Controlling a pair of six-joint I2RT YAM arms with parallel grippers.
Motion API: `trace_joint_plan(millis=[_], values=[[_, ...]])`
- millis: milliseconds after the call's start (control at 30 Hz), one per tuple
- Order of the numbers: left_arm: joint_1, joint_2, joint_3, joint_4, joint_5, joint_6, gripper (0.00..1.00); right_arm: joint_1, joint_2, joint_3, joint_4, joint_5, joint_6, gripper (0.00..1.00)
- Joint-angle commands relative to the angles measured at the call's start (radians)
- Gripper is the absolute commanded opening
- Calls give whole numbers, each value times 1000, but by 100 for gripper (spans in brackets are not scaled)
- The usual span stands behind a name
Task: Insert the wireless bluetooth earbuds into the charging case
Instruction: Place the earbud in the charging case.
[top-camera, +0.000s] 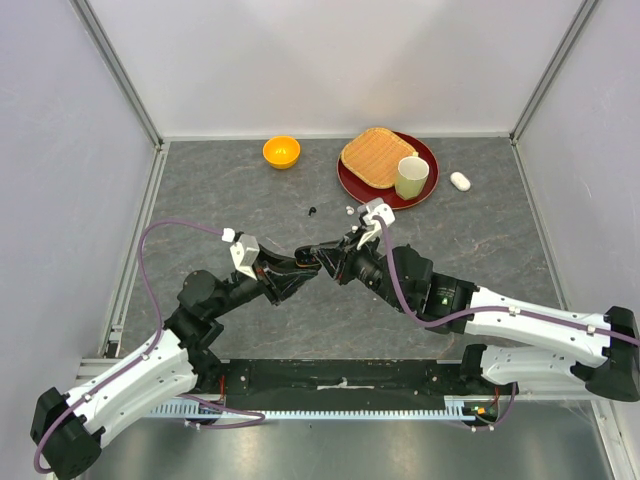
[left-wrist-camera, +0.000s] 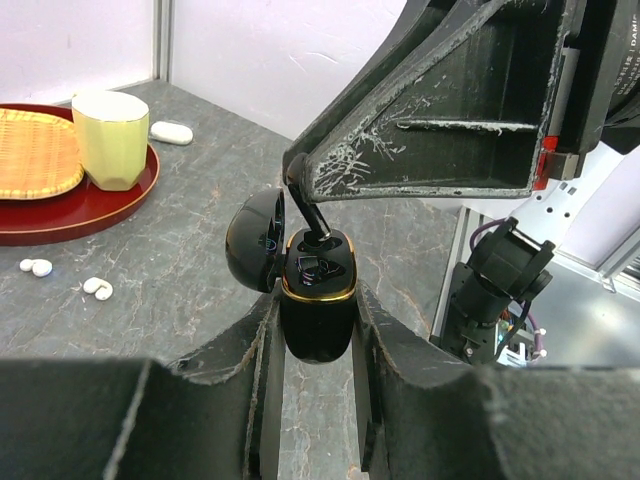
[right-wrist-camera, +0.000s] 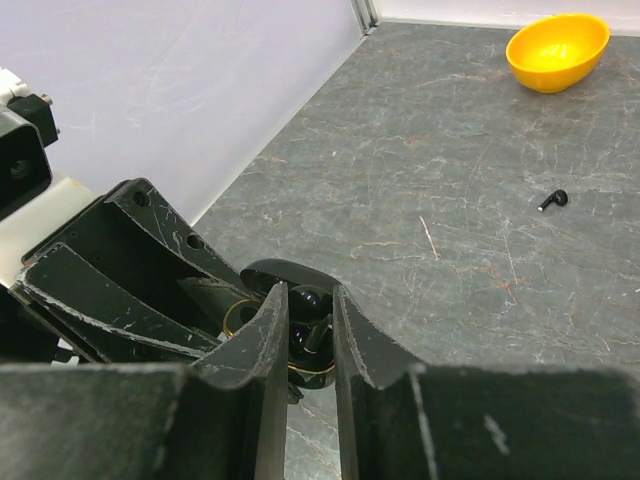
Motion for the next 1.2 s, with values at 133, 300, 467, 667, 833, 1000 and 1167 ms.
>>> trace_joint_plan(millis=[133,300,467,667,833,1000,1167], values=[[-2,-11,41,70,-28,-20,2,11,18,16,-1,2,-28,9],[-1,-33,35,70,-46,-22,2,22,15,10,-21,18,-49,9],[-1,-48,27,58,-63,-16,2,34,4,8,-38,22,-71,9],[-1,-48,27,58,-85,-14,2,48,-1,8,-44,6,-94,9],[-3,-42,24,75,-92,-13,2,49,-2,3,-41,6,-77,9],[-3,-59,-5,130,-134,-14,2,49,16,39,-97,63,27,9],[-3,-59,-11,159,-148,6,2,49,22,45,-99,46,80,9]])
